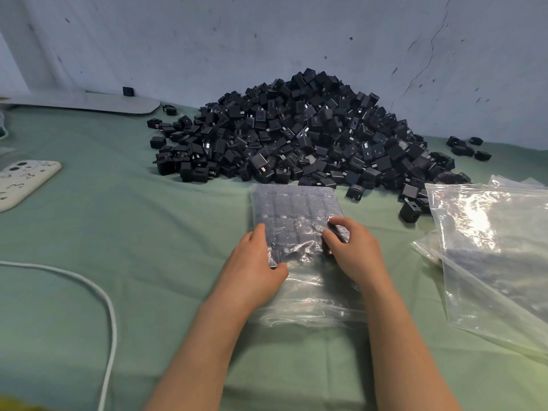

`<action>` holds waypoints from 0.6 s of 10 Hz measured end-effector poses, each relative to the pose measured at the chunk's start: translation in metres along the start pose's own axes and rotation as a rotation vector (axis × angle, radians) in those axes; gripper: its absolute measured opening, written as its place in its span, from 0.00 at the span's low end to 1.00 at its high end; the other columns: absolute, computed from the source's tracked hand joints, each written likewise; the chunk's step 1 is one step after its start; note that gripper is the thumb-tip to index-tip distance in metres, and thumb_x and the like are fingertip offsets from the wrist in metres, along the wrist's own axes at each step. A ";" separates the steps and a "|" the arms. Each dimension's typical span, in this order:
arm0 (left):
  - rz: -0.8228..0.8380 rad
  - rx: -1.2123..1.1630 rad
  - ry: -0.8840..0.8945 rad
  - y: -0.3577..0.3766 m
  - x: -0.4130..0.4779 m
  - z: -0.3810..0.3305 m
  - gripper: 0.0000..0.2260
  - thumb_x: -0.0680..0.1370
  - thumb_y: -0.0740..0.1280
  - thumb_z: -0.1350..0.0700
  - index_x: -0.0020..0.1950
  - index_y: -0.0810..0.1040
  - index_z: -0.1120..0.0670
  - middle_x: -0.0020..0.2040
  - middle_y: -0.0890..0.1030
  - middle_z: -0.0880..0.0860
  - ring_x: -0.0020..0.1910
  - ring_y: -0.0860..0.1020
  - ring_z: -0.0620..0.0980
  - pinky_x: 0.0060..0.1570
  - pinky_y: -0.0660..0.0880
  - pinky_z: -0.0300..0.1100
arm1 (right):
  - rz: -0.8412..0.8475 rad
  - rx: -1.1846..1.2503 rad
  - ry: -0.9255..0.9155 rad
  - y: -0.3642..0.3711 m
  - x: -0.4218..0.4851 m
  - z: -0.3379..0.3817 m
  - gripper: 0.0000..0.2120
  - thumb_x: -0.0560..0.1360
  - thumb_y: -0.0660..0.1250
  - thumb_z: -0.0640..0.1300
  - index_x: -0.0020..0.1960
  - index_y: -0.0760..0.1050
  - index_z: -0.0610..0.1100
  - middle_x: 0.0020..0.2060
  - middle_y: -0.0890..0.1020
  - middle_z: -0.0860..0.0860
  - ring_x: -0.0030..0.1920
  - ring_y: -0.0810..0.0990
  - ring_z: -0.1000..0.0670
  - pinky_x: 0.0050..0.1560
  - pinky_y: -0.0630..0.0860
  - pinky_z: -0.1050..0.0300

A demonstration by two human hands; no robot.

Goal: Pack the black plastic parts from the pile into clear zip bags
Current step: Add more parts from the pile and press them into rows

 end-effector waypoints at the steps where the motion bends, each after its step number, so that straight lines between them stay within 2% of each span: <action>1: -0.027 -0.030 -0.007 0.000 -0.001 0.001 0.28 0.75 0.66 0.51 0.72 0.60 0.54 0.69 0.68 0.51 0.65 0.69 0.52 0.54 0.65 0.39 | 0.000 0.001 -0.001 0.000 0.000 0.000 0.17 0.77 0.65 0.49 0.65 0.74 0.47 0.64 0.76 0.51 0.64 0.72 0.49 0.55 0.64 0.61; 2: -0.033 -0.073 -0.034 0.001 -0.001 0.004 0.31 0.75 0.66 0.50 0.74 0.57 0.54 0.70 0.67 0.52 0.67 0.68 0.52 0.58 0.65 0.40 | 0.002 0.005 -0.001 0.000 0.000 0.000 0.17 0.78 0.65 0.49 0.66 0.74 0.47 0.64 0.76 0.50 0.65 0.72 0.49 0.56 0.64 0.61; 3: -0.071 -0.094 -0.065 0.000 0.002 0.005 0.28 0.76 0.63 0.50 0.73 0.59 0.56 0.70 0.68 0.54 0.67 0.68 0.55 0.61 0.66 0.44 | 0.005 0.004 -0.003 0.000 -0.001 0.000 0.17 0.78 0.65 0.49 0.66 0.74 0.48 0.64 0.76 0.51 0.65 0.72 0.49 0.56 0.64 0.61; 4: -0.079 -0.074 -0.076 0.002 0.005 0.004 0.31 0.77 0.62 0.52 0.76 0.54 0.57 0.72 0.64 0.54 0.69 0.65 0.55 0.65 0.64 0.47 | 0.001 0.002 -0.003 -0.001 -0.001 0.000 0.17 0.78 0.65 0.49 0.66 0.74 0.47 0.64 0.76 0.51 0.65 0.72 0.49 0.57 0.65 0.60; 6: -0.092 -0.053 -0.064 0.006 0.009 -0.001 0.31 0.75 0.63 0.56 0.75 0.55 0.56 0.72 0.64 0.54 0.69 0.65 0.55 0.65 0.65 0.48 | 0.003 0.002 -0.006 -0.001 -0.002 0.002 0.18 0.78 0.64 0.49 0.66 0.73 0.47 0.64 0.76 0.51 0.65 0.72 0.49 0.58 0.65 0.59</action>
Point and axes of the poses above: each hand's wrist, its own x-axis towards the middle knuckle, its own y-axis out of the palm, z = x × y, the point moved 10 cm from there along x, towards the middle knuckle
